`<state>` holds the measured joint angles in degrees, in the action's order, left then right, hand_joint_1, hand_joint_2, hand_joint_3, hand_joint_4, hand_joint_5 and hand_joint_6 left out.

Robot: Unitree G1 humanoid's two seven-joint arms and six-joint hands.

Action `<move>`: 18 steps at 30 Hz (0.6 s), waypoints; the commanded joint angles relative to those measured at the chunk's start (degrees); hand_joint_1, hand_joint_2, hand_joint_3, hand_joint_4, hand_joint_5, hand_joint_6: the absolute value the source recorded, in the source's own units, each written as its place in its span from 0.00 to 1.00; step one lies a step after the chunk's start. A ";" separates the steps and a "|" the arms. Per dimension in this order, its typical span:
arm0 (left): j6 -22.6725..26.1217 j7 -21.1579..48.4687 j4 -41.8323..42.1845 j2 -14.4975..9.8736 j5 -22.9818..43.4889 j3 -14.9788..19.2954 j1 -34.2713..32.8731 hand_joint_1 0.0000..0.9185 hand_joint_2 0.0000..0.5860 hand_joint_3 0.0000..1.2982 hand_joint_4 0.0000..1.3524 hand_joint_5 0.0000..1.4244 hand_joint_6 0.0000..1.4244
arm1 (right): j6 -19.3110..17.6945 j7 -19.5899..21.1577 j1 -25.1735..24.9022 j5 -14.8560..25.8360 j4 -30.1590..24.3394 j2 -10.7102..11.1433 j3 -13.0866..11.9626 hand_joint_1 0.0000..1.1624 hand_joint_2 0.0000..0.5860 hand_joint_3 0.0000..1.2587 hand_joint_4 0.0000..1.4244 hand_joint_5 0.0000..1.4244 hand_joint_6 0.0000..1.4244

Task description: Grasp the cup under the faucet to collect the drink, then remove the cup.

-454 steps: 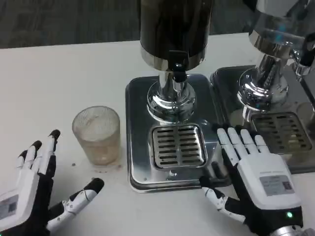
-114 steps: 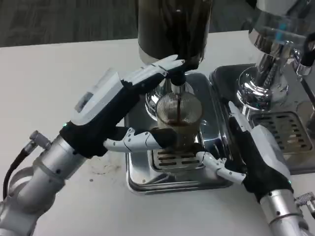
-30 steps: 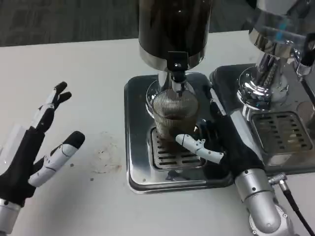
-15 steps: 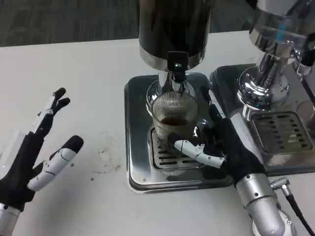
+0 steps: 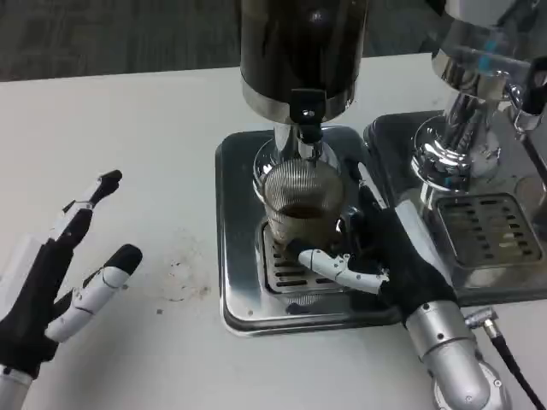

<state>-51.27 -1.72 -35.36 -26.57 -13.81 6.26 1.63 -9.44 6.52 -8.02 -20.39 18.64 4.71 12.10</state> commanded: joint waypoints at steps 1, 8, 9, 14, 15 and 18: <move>0.20 -0.77 0.47 -0.15 0.46 0.52 0.87 0.00 0.26 0.08 0.00 0.04 0.00 | 0.05 -0.78 -2.44 1.11 2.66 -1.01 0.23 0.61 0.27 0.00 0.00 0.00 0.03; 0.28 -0.86 0.87 0.04 0.32 0.43 1.38 0.00 0.26 0.09 0.00 0.04 0.00 | 0.43 -1.70 -5.27 2.48 6.12 -2.43 0.25 0.62 0.27 0.00 0.00 0.00 0.04; 0.32 -0.91 1.01 0.05 0.28 0.46 1.54 0.00 0.26 0.09 0.00 0.04 0.00 | 0.49 -1.63 -5.47 2.40 6.57 -2.52 0.28 0.62 0.27 0.00 0.00 0.00 0.04; 0.47 -1.20 1.58 0.07 0.22 0.67 2.11 0.00 0.27 0.09 0.00 0.04 0.00 | 0.12 -1.55 -6.10 2.64 8.34 -2.87 0.24 0.63 0.26 0.00 0.00 0.00 0.06; 0.65 -1.40 1.72 0.09 0.11 0.74 2.20 0.00 0.27 0.09 0.00 0.04 0.00 | -0.06 -1.87 -6.39 2.76 8.88 -2.98 0.36 0.63 0.27 0.00 0.00 0.00 0.06; 1.04 -2.00 2.10 0.05 0.08 1.00 2.52 0.00 0.27 0.09 0.00 0.04 0.00 | -0.80 -2.79 -6.69 2.92 10.18 -3.41 1.08 0.65 0.27 0.00 0.00 0.00 0.08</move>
<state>-51.00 -2.79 -34.08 -26.55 -13.83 6.58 3.55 -10.36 5.18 -15.04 -18.13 27.01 2.10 12.24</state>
